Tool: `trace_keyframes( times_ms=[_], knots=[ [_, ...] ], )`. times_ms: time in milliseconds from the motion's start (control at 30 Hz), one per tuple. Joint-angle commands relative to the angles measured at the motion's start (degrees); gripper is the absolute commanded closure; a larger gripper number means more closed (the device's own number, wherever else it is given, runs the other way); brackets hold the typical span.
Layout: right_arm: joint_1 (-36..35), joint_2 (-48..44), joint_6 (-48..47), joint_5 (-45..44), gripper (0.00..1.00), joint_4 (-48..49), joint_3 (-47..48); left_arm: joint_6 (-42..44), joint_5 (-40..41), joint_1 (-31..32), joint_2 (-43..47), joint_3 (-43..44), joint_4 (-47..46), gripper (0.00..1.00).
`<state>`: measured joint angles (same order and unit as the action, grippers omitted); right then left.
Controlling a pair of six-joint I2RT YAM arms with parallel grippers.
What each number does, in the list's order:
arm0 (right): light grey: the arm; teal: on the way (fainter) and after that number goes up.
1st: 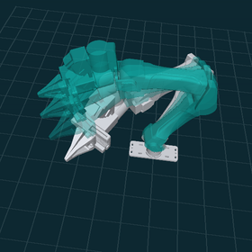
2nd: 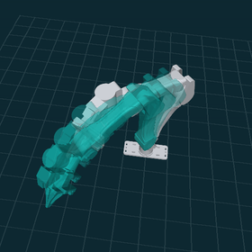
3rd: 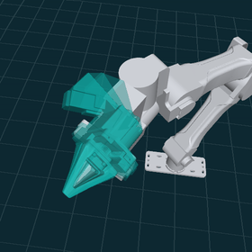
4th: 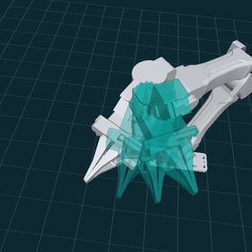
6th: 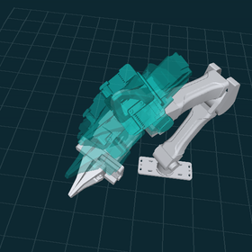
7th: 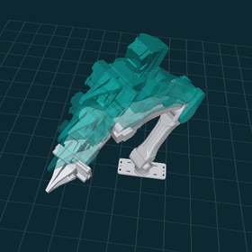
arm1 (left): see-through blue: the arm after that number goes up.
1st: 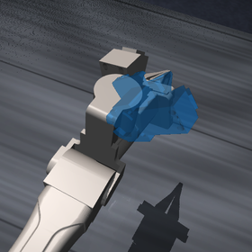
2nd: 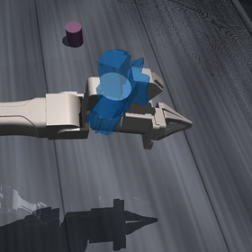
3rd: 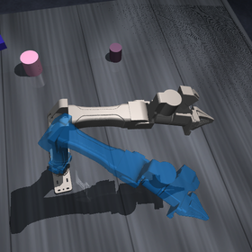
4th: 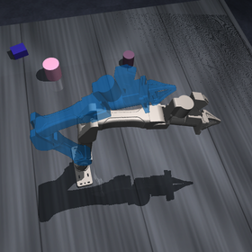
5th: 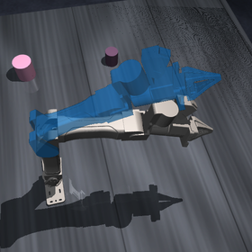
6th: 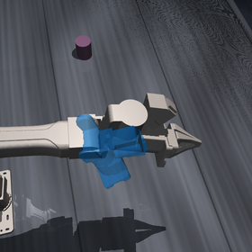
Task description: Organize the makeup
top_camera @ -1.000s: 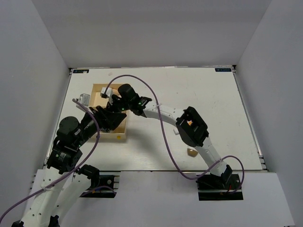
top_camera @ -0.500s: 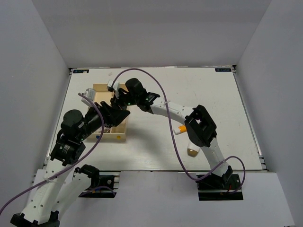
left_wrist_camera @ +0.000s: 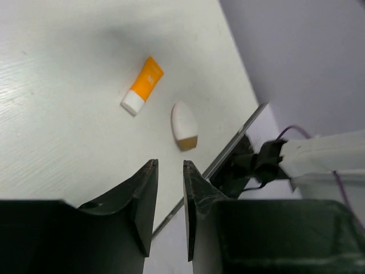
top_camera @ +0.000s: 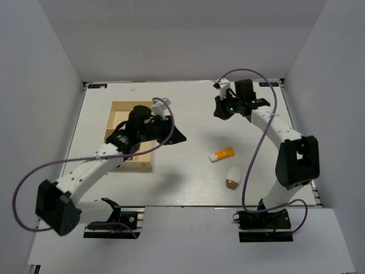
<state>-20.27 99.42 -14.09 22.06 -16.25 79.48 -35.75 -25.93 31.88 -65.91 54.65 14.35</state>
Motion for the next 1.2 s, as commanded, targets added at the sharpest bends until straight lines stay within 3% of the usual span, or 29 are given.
trace_keyframes(
  times_ms=[0,33,100,133,167,267,400,633,900,1167],
  knots=[
    [2.4,-6.6,-6.0,4.7,0.86,-11.8,-4.7,7.2,1.9,6.7,-7.5,7.6,-0.2,0.65],
    [5.0,-9.1,-6.7,6.6,0.79,-14.7,-7.5,10.1,4.4,10.4,-13.6,9.7,1.9,0.6],
    [6.6,-11.7,-8.7,8.2,0.47,-17.3,-10.0,13.5,7.6,14.1,-19.8,17.5,5.3,0.5],
    [7.3,-14.5,-10.1,9.3,0.34,-18.1,-11.4,16.6,9.6,15.7,-26.0,20.1,9.2,0.36],
    [9.6,-15.9,-10.6,9.6,0.27,-19.5,-14.2,17.6,12.4,18.2,-28.6,22.6,10.9,0.31],
    [12.8,-22.1,-13.3,11.8,0.24,-20.2,-19.1,21.1,16.5,21.2,-36.8,30.1,14.8,0.19],
    [16.3,-30.7,-14.3,12.6,0.24,-18.9,-22.5,25.5,20.4,23.4,-44.6,36.5,18.1,0.16],
    [19.7,-35.3,-13.9,13.1,0.24,-19.1,-24.4,33.6,28.6,26.3,-54.9,47.6,19.9,0.15],
    [24.0,-36.8,-14.4,12.6,0.25,-20.2,-24.9,34.7,28.3,26.8,-59.9,48.4,18.4,0.17],
    [25.1,-36.8,-13.7,13.2,0.26,-20.0,-24.6,34.3,28.2,26.8,-62.8,48.3,17.6,0.28]
  ],
)
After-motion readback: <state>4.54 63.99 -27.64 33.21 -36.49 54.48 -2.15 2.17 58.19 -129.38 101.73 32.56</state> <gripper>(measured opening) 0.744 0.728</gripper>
